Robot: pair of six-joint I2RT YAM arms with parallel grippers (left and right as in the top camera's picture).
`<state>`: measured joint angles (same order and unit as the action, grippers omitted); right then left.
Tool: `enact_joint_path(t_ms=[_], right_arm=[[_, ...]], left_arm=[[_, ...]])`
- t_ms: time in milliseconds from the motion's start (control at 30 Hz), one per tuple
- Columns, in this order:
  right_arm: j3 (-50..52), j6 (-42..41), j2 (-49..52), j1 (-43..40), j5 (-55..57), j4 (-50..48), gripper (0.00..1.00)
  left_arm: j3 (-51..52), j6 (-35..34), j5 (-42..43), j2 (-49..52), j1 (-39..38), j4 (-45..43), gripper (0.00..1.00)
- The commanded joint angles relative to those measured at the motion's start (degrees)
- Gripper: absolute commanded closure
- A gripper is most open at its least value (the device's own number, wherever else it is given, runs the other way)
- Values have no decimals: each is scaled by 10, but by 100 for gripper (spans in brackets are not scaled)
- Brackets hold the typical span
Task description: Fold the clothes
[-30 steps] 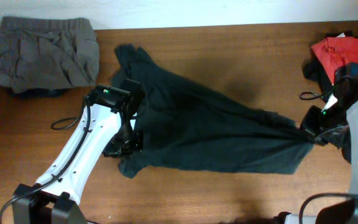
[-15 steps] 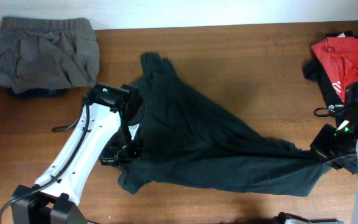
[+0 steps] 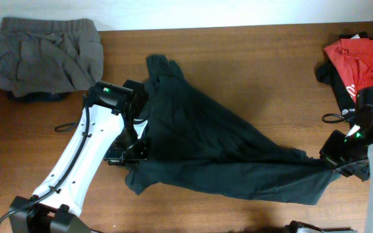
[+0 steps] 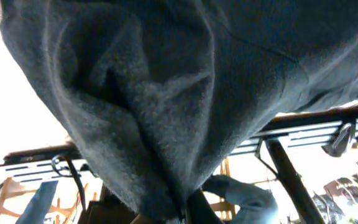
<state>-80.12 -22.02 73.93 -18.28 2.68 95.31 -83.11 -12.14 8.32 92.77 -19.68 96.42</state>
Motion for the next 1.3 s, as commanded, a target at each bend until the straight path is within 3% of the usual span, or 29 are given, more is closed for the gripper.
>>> enact_joint_path(t_ms=[0,67,100,133,267,400,567,900,1100,1267], right_arm=[[5,23,-5,3,-20,-1,80],[5,25,-5,3,-20,-1,44],[5,33,-5,3,-21,-4,5],[5,34,-4,3,-21,-11,0],[5,33,-4,3,-25,-44,0],[5,49,1,3,-57,-101,1],[11,69,43,10,-121,-141,30],[64,103,243,159,-123,-205,33],[64,57,349,253,-6,-257,33],[68,55,383,265,28,-321,33]], left_arm=[[-10,20,40,-17,3,3,83],[-10,21,39,-17,4,3,50],[-10,28,39,-17,4,3,4],[-10,33,33,-17,4,3,1],[-10,33,9,-17,4,-7,1],[-10,32,10,-17,4,-94,1],[-9,33,11,-11,4,-212,1],[-9,33,11,96,4,-273,1],[-9,33,8,123,4,-284,1],[-9,42,9,123,4,-319,1]])
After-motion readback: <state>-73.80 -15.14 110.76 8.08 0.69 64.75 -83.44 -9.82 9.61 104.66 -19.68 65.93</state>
